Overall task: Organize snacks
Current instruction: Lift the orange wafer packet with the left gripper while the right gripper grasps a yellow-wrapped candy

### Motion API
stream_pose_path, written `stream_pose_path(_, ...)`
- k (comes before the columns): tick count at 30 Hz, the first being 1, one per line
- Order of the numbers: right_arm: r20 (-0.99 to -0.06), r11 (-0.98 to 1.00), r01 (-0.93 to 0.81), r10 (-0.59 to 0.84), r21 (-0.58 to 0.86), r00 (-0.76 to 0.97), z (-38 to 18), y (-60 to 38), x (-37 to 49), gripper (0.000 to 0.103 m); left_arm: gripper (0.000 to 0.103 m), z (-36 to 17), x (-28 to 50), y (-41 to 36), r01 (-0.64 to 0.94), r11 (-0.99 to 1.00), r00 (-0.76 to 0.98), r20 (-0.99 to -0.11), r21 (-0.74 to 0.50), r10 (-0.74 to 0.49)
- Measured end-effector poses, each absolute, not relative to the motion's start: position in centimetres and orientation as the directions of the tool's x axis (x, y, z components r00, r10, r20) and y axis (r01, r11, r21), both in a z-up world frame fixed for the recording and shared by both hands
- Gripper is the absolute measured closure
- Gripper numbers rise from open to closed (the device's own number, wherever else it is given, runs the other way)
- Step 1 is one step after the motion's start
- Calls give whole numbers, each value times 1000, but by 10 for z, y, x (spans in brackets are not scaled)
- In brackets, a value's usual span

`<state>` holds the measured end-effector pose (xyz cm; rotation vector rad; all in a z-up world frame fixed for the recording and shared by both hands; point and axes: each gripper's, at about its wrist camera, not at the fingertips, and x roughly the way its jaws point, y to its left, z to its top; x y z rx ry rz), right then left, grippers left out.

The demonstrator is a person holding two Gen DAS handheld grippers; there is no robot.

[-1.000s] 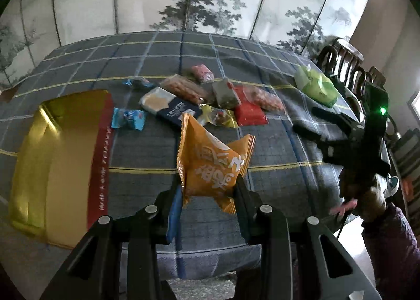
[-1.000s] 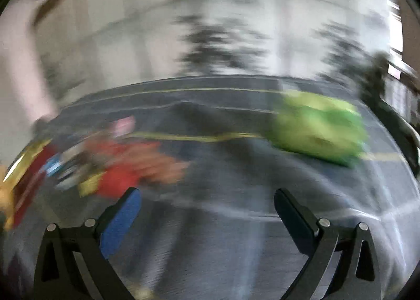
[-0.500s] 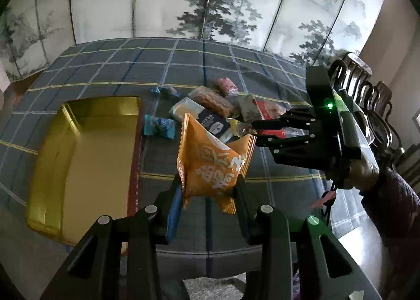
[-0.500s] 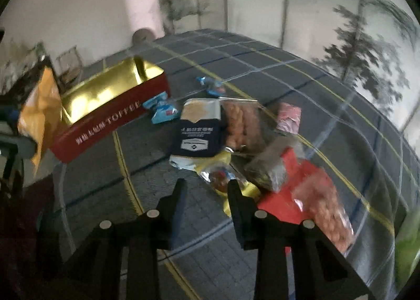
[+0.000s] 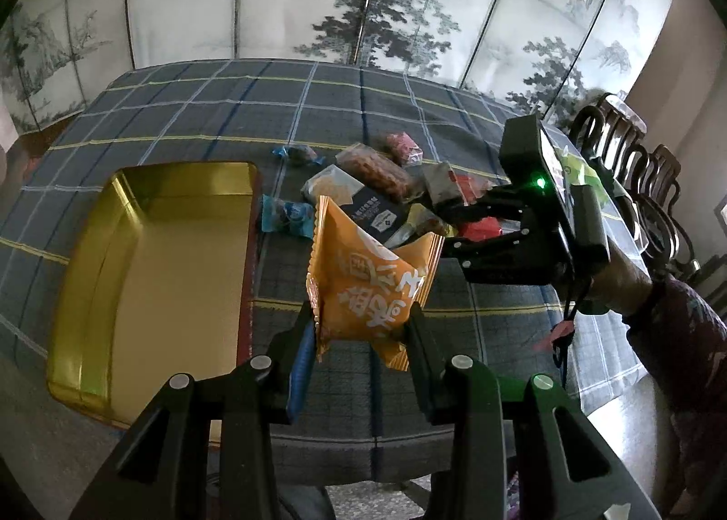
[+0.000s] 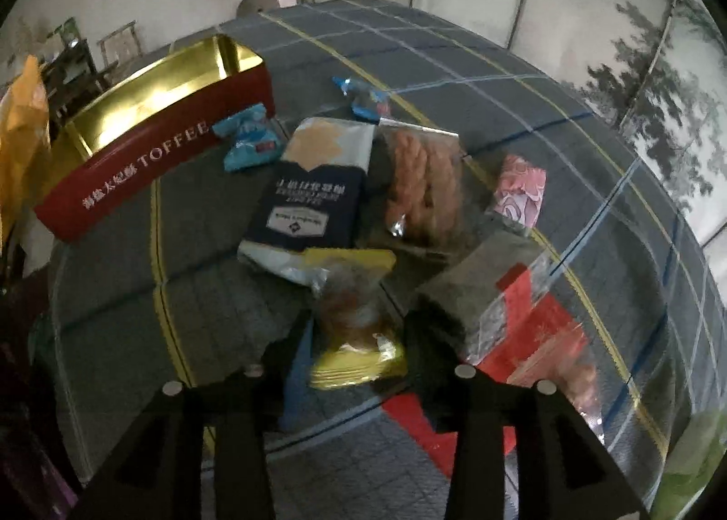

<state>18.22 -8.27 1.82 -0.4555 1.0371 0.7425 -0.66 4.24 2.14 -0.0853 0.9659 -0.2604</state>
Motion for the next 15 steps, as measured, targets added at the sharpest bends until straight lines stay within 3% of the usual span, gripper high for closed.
stream_pose_path(2,-892,682,-732,340,15,299,18,-82,184,62,69,22,-7,42,180,966,543,-800,-187,-256)
stream_pose_path(5,-894,696,-716,354,57,274,18,-80,188,52,69,23,-7,45,176,967,551,-795,-185,-253)
stream_pose_path(8,-891,707,-707,333,19,308,16,-77,182,52,69,23,-10,48,172,968,558,-792,-183,-248)
stream_pose_path(9,-889,722,-691,325,13,323,17,-78,180,58,69,24,-10,50,173,967,560,-790,-185,-251)
stream_pose_path(10,-886,737,-676,321,13,333,18,-79,178,74,69,25,-11,51,175,967,564,-786,-185,-253)
stream_pose_path(15,-828,799,-593,394,96,398,28,-97,145,74,69,29,-16,59,179,970,593,-769,-165,-240)
